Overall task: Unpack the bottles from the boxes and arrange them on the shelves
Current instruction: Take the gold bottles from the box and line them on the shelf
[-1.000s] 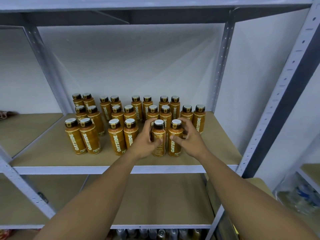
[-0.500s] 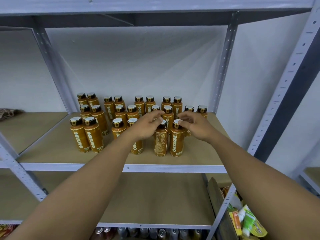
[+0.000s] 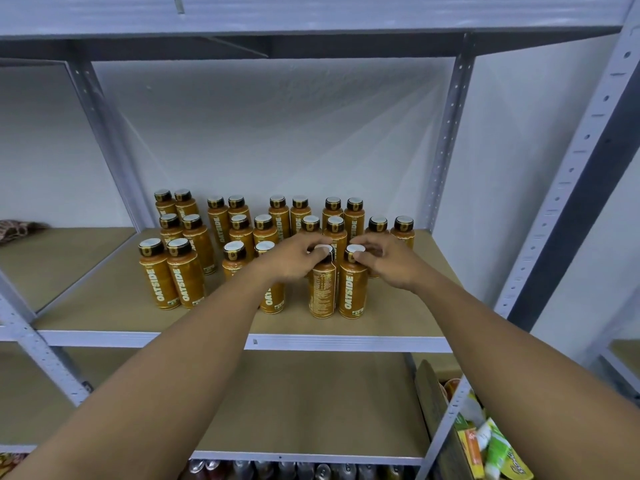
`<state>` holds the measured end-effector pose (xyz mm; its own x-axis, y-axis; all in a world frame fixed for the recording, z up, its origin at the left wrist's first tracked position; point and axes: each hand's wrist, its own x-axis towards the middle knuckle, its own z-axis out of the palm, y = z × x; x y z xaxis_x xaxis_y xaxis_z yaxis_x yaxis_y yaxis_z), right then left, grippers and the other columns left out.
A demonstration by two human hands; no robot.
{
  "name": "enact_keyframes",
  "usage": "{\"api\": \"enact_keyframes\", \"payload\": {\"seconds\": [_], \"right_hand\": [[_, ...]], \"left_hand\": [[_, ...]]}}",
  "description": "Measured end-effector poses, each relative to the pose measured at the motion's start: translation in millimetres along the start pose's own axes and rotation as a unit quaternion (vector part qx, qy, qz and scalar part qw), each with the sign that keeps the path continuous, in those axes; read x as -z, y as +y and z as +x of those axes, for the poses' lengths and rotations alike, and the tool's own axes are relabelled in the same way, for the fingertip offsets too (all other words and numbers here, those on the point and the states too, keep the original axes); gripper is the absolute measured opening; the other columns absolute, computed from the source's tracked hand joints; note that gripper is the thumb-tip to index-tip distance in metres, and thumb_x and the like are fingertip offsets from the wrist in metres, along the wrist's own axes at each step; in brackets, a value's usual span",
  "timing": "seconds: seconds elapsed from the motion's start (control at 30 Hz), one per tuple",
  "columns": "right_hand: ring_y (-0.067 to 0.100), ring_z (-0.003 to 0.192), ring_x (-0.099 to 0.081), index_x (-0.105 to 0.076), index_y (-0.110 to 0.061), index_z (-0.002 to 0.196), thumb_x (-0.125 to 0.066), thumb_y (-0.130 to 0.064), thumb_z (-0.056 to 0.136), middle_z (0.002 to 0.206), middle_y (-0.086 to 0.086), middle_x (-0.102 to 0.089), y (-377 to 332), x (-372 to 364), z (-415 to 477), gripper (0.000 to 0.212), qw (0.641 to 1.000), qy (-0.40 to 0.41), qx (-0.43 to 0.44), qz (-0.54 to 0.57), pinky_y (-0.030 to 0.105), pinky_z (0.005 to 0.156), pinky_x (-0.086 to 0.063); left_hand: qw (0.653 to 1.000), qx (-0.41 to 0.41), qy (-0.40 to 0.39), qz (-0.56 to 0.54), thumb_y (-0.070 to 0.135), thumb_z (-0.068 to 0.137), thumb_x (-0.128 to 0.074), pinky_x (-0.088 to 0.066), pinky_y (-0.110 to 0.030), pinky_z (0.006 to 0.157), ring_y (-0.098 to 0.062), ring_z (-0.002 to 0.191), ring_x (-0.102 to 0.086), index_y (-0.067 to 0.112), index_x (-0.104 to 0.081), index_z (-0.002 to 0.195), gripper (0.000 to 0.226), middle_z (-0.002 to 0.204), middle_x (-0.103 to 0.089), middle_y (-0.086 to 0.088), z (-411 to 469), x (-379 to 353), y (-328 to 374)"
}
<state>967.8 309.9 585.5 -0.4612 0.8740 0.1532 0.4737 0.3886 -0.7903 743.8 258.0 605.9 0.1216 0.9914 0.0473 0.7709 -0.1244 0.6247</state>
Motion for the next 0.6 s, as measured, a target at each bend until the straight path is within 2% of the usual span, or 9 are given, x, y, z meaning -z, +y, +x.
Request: {"api": "enact_keyframes", "payload": {"seconds": [0.2, 0.33, 0.43, 0.5, 0.6], "right_hand": [[0.015, 0.124, -0.058, -0.061, -0.035, 0.13, -0.06, -0.034, 0.1, 0.133, -0.007, -0.063, 4.4, 1.0, 3.0, 0.03, 1.0, -0.014, 0.0, 0.013, 0.042, 0.096, -0.056], [0.015, 0.124, -0.058, -0.062, -0.035, 0.131, -0.061, -0.036, 0.099, 0.133, -0.008, -0.063, 8.5, 0.5, 5.1, 0.032, 1.0, -0.014, -0.001, 0.017, 0.045, 0.099, -0.055], [0.014, 0.125, -0.057, -0.061, -0.036, 0.133, -0.061, -0.039, 0.099, 0.136, -0.009, -0.061, 10.6, 0.1, 6.6, 0.034, 1.0, -0.012, -0.001, 0.012, 0.046, 0.1, -0.054], [0.015, 0.126, -0.057, -0.061, -0.037, 0.133, -0.061, -0.039, 0.099, 0.137, -0.009, -0.06, 11.1, -0.5, 6.8, 0.034, 1.0, -0.01, -0.004, 0.017, 0.046, 0.101, -0.054], [0.016, 0.128, -0.056, -0.06, -0.037, 0.134, -0.061, -0.038, 0.099, 0.139, -0.008, -0.059, 11.5, -1.3, 6.7, 0.035, 1.0, -0.011, -0.005, 0.018, 0.047, 0.103, -0.053]], "left_hand": [[0.999, -0.006, 0.031, 0.0, 0.042, 0.104, -0.051, -0.045, -0.026, 0.083, -0.01, 0.116, -0.052, 0.033, -0.057, 0.131, 0.03, 0.131, -0.058, 0.007, 0.5, -4.3, 5.1], [0.999, 0.01, 0.049, -0.01, 0.044, 0.102, -0.055, -0.049, -0.029, 0.085, -0.012, 0.115, -0.054, 0.031, -0.059, 0.125, 0.027, 0.121, -0.057, 0.008, 0.7, -5.9, 6.9], [0.998, 0.017, 0.055, 0.002, 0.046, 0.101, -0.055, -0.048, -0.025, 0.076, -0.013, 0.108, -0.056, 0.029, -0.057, 0.125, 0.029, 0.114, -0.056, 0.008, 0.2, -8.4, 10.2], [0.998, 0.02, 0.048, 0.021, 0.048, 0.102, -0.053, -0.047, -0.024, 0.074, -0.012, 0.106, -0.055, 0.028, -0.056, 0.127, 0.033, 0.122, -0.059, 0.003, 0.7, -7.5, 13.1], [0.999, 0.018, 0.02, 0.041, 0.048, 0.104, -0.047, -0.05, -0.031, 0.09, -0.018, 0.121, -0.055, 0.03, -0.046, 0.145, 0.044, 0.142, -0.056, -0.001, 3.0, 0.8, 18.4]]}}
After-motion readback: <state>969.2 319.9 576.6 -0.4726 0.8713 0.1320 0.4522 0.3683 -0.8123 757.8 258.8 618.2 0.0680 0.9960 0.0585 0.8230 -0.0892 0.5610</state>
